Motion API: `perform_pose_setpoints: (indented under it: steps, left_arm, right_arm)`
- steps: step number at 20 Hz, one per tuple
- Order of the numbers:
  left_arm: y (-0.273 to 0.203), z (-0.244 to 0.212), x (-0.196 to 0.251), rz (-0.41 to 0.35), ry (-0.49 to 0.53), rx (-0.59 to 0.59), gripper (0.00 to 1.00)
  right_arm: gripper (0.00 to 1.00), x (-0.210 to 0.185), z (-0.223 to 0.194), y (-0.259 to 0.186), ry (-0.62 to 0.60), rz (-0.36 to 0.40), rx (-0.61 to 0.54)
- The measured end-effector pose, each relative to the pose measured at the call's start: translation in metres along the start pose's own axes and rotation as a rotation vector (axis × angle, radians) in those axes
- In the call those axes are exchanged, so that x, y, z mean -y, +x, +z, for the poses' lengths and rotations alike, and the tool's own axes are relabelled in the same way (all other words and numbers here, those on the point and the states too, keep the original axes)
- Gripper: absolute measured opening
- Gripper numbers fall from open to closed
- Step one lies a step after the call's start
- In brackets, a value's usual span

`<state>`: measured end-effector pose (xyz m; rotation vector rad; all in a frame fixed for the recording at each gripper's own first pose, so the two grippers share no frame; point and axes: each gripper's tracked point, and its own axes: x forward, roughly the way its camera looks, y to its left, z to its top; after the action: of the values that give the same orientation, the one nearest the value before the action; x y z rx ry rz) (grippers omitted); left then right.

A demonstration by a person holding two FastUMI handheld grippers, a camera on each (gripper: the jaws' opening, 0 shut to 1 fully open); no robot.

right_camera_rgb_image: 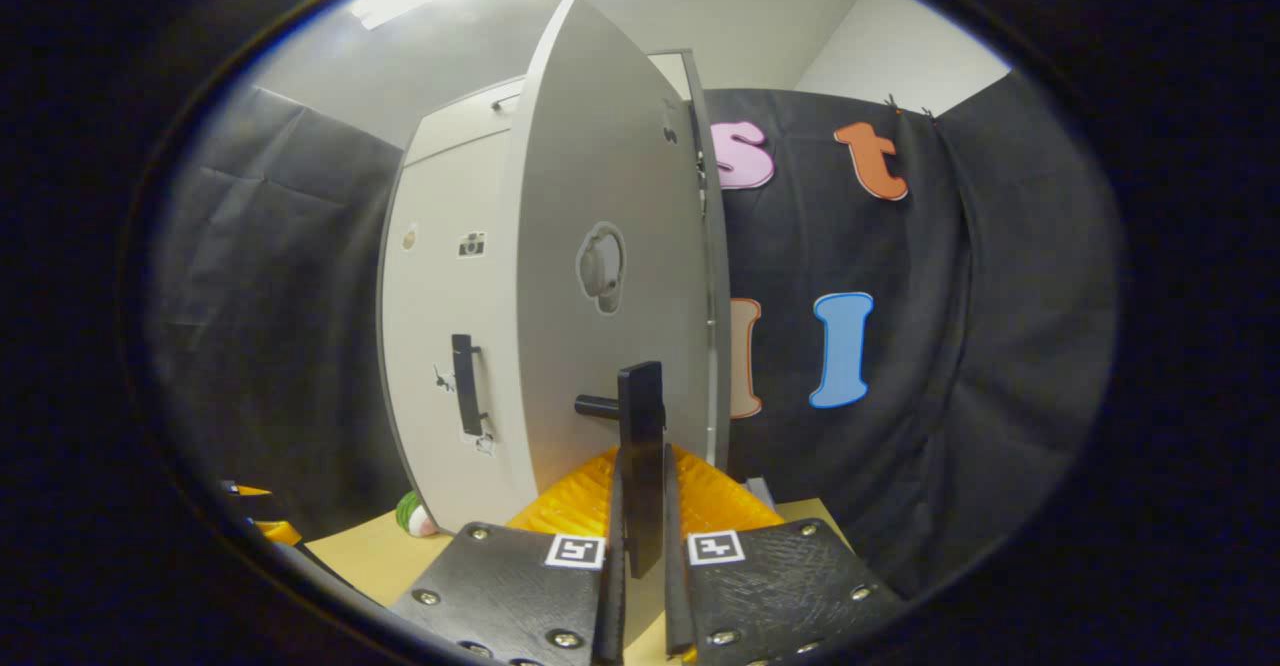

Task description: Open the right door of the double-door shoe cabinet with the right hand, and open the left door with the left hand.

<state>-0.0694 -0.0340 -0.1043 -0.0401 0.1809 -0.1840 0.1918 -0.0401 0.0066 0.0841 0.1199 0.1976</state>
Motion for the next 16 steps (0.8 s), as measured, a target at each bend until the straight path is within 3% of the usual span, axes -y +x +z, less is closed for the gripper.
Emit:
perform_pose_setpoints:
  steps: [3,4,5,8,12,16]
  left_arm:
    - [0.003,-0.005,0.005,-0.015,0.0,-0.012,0.98]
    - [0.004,-0.006,0.004,-0.013,0.003,-0.014,0.98]
    - [0.005,-0.007,0.004,-0.008,0.005,-0.016,0.98]
    - [0.012,-0.014,0.004,0.0,0.006,-0.038,0.98]
    - [0.014,-0.019,0.008,0.002,0.015,-0.057,0.99]
    - [0.02,-0.014,0.008,0.014,0.023,-0.047,0.99]
  right_arm:
    - [0.16,0.034,0.003,0.0,0.007,-0.096,0.014]
    - [0.1,0.051,-0.005,0.064,0.032,-0.11,0.017]
    - [0.01,0.055,0.002,-0.002,0.065,-0.104,0.017]
    - [0.0,0.056,0.0,-0.001,0.183,-0.01,0.015]
    - [0.0,0.06,-0.001,0.002,0.107,-0.025,0.025]
    - [0.01,0.061,-0.003,-0.004,0.107,-0.027,0.042]
